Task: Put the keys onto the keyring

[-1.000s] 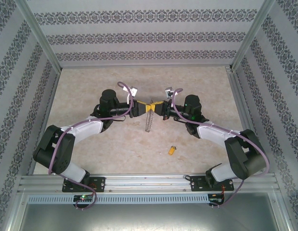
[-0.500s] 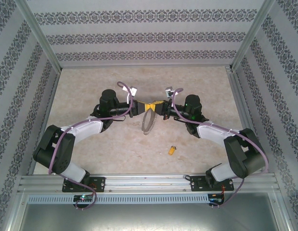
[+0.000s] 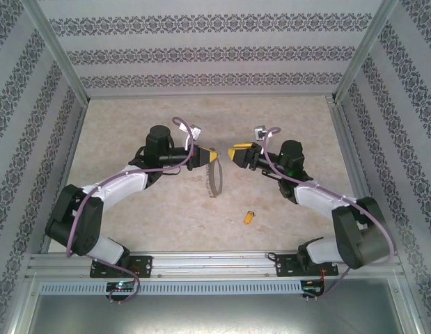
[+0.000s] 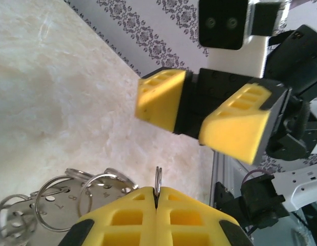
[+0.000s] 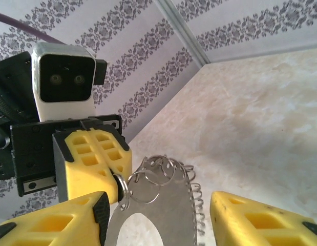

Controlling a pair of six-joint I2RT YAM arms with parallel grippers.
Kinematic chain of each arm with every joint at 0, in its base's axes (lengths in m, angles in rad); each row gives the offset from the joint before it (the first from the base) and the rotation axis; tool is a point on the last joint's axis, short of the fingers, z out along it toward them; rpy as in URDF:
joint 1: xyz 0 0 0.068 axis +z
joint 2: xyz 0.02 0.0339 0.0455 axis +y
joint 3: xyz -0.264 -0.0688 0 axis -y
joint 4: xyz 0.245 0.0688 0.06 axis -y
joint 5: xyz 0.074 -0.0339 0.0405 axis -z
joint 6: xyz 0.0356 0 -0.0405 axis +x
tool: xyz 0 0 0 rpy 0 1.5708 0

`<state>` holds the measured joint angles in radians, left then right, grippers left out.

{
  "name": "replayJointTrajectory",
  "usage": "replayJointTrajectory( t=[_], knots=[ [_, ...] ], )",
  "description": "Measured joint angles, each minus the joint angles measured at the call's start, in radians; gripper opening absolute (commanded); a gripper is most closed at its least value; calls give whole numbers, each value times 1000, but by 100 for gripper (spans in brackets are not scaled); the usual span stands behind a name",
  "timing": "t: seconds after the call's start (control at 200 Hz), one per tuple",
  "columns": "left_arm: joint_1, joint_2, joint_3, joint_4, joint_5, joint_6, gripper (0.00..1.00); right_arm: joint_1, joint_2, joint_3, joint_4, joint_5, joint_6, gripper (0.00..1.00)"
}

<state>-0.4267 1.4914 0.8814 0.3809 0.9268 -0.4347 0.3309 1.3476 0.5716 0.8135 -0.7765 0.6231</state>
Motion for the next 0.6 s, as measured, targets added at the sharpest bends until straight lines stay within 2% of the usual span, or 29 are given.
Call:
replayJointTrajectory(
  t=[0.245,0.445,0.6],
  knots=[
    [-13,-41,68,-244,-49,192,0,12,-113,-11,-95,2,-13,57],
    [-31,-45,109,-387,-113,329,0,54,-108,-11,-160,-3,-33,55],
    [-53,-45,138,-470,-151,416,0,80,-58,-7,-179,-13,-51,47]
  ],
)
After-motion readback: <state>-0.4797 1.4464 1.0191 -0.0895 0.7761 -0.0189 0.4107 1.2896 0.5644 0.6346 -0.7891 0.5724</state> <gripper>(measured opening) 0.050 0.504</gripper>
